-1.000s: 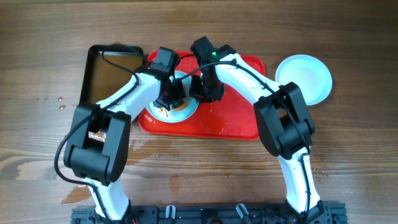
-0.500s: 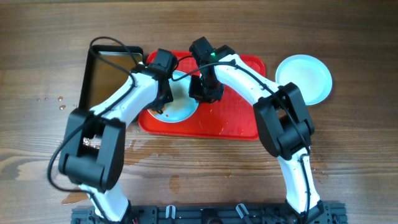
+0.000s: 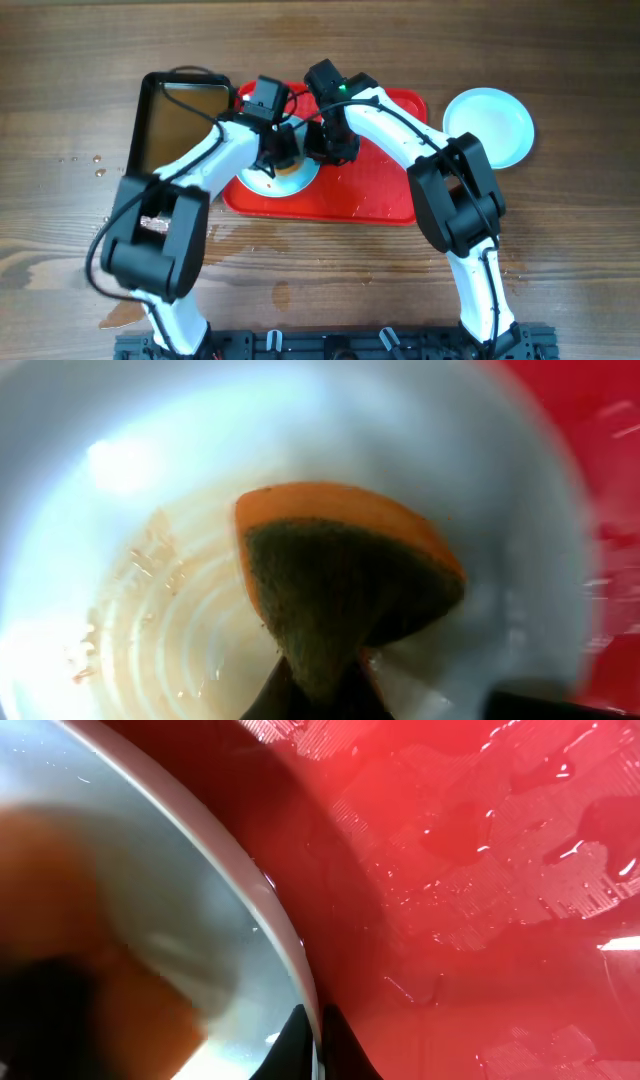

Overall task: Clean dirty plates on tray and stack at the side
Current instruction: 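Scrub the plate with the left gripper's sponge, right gripper steadying it, then move the sponge toward the black tray and back onto the plate, then continue scrubbing the plate with the sponge while the right gripper holds it, then withdraw the left gripper's sponge into the black tray of water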

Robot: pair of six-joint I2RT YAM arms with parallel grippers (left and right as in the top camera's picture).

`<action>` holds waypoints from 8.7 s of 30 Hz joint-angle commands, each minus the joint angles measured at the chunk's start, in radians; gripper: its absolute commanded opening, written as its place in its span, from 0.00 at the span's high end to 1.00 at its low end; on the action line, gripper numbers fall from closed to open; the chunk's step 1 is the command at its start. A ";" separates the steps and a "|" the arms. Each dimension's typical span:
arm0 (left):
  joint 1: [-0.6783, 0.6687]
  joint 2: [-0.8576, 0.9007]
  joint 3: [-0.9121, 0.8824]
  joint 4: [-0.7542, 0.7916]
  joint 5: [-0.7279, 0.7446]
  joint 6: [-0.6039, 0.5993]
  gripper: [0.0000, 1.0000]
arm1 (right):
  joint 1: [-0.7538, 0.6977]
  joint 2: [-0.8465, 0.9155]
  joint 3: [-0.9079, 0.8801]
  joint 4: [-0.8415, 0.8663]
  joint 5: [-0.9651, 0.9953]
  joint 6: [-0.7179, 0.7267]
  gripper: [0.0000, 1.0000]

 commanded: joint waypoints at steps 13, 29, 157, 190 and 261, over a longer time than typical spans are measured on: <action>-0.001 0.039 -0.015 -0.179 -0.551 0.058 0.96 | 0.002 0.042 -0.034 0.011 0.116 -0.003 0.96; -0.022 -0.205 -0.003 -0.164 -0.389 0.099 0.96 | 0.002 0.042 -0.034 0.014 0.127 -0.003 0.96; 0.008 -0.153 -0.001 -0.109 -0.075 -0.006 0.96 | 0.002 0.042 -0.034 0.020 0.127 -0.030 0.96; -0.040 -0.114 -0.006 -0.164 -0.316 -0.033 0.96 | 0.002 0.042 -0.034 0.019 0.127 -0.029 0.96; 0.389 -0.226 -0.080 -0.195 -0.153 0.047 0.96 | 0.013 -0.152 -0.031 0.019 0.268 -0.184 0.96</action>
